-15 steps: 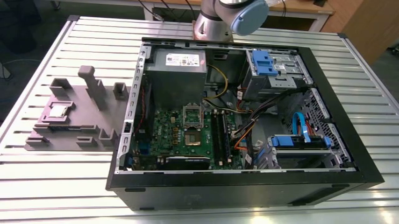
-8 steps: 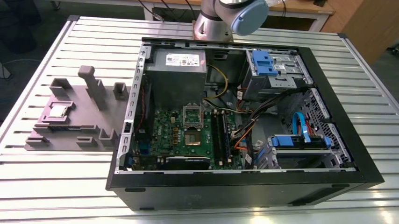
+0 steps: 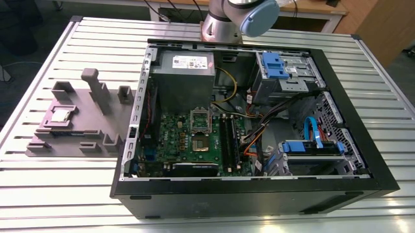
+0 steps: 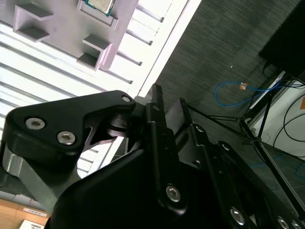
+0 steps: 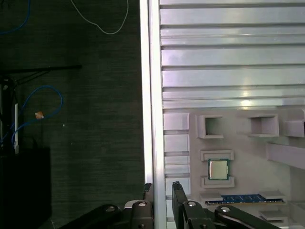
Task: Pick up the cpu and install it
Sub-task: 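Reach for the cpu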
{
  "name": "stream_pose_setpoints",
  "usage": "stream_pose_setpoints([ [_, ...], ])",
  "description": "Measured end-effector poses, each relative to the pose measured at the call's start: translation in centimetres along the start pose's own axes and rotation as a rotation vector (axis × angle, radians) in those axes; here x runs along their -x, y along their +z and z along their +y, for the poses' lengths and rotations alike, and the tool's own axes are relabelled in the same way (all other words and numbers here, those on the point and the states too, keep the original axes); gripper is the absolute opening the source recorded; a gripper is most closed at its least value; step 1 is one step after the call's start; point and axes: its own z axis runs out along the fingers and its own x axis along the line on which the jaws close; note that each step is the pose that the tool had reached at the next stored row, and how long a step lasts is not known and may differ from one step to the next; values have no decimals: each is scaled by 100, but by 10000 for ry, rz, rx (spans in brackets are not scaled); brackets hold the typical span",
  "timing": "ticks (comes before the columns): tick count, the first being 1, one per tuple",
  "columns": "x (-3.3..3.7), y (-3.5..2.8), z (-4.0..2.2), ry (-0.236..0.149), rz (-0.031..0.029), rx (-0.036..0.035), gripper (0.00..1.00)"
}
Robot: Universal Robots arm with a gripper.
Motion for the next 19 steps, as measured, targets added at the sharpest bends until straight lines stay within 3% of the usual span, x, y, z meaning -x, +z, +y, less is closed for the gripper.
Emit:
stream_pose_setpoints([
  [2, 0, 0, 0, 0, 0, 0, 28],
  [3, 2, 0, 0, -1, 0, 0, 22],
  [5, 7, 0, 0, 0, 0, 0, 22],
  [8, 52, 1, 1, -1, 1, -2, 10],
  [12, 147, 6, 5, 0, 0, -1, 10],
  [19, 234, 10, 9, 0, -1, -12, 10],
])
